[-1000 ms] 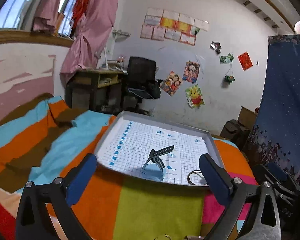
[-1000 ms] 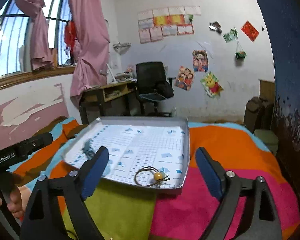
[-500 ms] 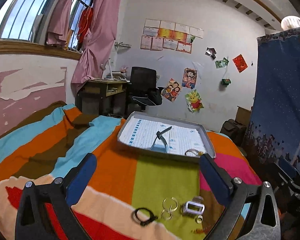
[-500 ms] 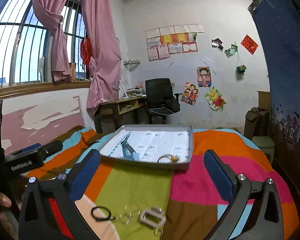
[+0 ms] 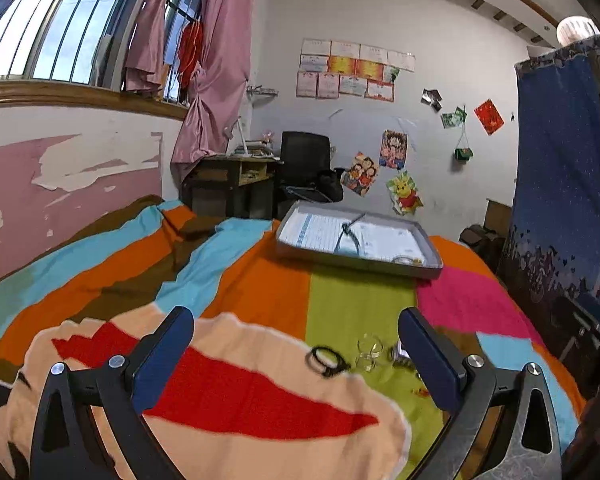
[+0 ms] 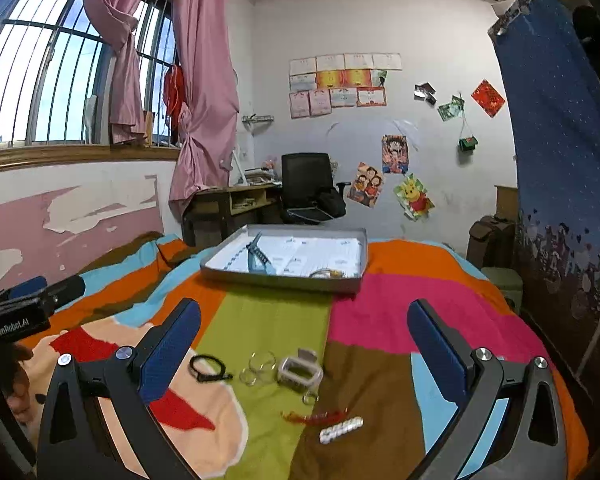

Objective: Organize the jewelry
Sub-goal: 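Move both open tools back toward the remaining jewelry, then grasp the white segmented bracelet with the right tool while the left tool grasps the black hair tie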

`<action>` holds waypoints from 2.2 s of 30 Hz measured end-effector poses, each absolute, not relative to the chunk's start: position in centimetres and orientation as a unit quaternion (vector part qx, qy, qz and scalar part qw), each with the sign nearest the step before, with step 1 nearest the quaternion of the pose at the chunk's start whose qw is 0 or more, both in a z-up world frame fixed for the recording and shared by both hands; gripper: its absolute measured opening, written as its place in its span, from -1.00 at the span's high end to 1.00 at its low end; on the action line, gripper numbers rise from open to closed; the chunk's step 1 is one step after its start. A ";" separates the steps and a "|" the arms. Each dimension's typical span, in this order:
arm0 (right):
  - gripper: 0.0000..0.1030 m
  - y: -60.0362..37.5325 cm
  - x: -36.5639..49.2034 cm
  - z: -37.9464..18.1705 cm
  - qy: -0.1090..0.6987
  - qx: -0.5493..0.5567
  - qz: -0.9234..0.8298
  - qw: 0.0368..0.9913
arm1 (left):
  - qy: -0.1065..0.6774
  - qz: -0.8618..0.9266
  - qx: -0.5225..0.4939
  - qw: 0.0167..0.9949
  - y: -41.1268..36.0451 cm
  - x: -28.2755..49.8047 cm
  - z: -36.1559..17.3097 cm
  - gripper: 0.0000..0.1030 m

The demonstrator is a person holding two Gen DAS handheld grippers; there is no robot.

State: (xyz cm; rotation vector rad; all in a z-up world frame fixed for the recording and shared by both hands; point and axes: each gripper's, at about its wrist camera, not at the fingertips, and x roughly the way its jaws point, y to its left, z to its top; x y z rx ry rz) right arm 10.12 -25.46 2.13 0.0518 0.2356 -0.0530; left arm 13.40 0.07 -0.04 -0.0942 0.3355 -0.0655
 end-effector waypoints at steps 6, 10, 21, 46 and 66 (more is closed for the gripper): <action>-0.97 -25.4 8.7 0.9 0.150 0.045 -0.051 0.986 | 0.217 -0.044 -0.062 0.973 0.2 12.0 -2.6 -1.00; -0.97 -25.5 9.1 -0.6 0.179 0.057 -0.070 0.980 | 0.225 -0.042 -0.056 0.972 0.1 12.1 -3.2 -1.00; -0.97 -26.4 12.6 -4.2 0.239 0.072 -0.097 0.964 | 0.247 -0.003 -0.090 0.965 0.3 14.8 -5.4 -1.00; -0.62 -25.9 19.1 -11.5 0.282 0.069 -0.212 0.933 | 0.308 -0.101 -0.008 0.946 -3.5 28.5 -12.2 -0.99; 0.39 -26.2 22.0 -15.8 0.357 0.144 -0.154 0.910 | 0.381 -0.161 -0.052 0.909 -3.6 31.3 -14.7 0.37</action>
